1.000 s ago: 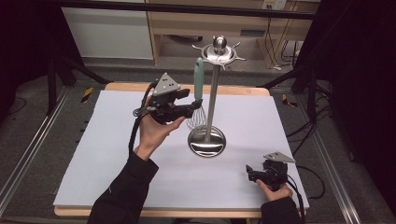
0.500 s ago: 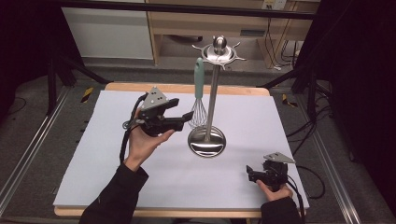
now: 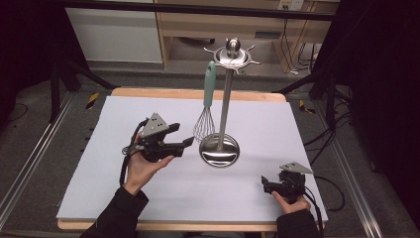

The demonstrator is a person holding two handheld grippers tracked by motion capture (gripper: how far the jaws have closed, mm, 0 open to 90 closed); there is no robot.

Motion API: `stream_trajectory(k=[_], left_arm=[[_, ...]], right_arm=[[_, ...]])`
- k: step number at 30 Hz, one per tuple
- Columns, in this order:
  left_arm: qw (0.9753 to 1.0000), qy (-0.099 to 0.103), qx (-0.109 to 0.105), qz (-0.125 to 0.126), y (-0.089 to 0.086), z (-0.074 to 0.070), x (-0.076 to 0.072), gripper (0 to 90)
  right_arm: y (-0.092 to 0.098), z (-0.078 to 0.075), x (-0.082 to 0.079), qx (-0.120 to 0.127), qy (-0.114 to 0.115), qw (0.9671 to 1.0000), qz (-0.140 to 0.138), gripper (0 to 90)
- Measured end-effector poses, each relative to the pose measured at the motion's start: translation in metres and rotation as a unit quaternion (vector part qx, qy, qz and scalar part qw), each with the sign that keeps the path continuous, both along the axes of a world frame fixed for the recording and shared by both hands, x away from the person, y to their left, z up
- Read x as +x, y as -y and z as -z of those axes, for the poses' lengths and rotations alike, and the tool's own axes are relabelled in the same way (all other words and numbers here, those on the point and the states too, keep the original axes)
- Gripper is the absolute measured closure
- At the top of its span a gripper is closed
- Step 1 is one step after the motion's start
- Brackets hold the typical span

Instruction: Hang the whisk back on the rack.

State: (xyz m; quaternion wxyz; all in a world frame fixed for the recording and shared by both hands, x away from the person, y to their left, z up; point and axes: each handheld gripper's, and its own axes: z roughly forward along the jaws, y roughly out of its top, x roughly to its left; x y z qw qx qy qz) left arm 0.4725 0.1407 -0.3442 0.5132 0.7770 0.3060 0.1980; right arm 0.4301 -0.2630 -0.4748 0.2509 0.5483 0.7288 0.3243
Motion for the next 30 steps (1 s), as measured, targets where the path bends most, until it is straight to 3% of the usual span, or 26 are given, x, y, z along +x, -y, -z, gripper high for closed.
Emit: stream_trajectory(k=[3,15,30], left_arm=[[1.0,-0.007,-0.004,-0.001,-0.006,0.011,-0.002,32.7],[0.9987,-0.033,0.015,-0.034,-0.031,0.052,-0.001,30.3],[0.9931,-0.054,0.02,-0.102,-0.075,0.081,-0.001,27.8]], right_arm=[[0.0,0.0,0.0,-0.001,0.001,1.0,0.0,9.2],[0.001,0.0,0.0,0.001,-0.002,1.0,0.004,9.2],[0.003,0.0,-0.001,0.005,-0.002,0.9999,0.016,9.2]])
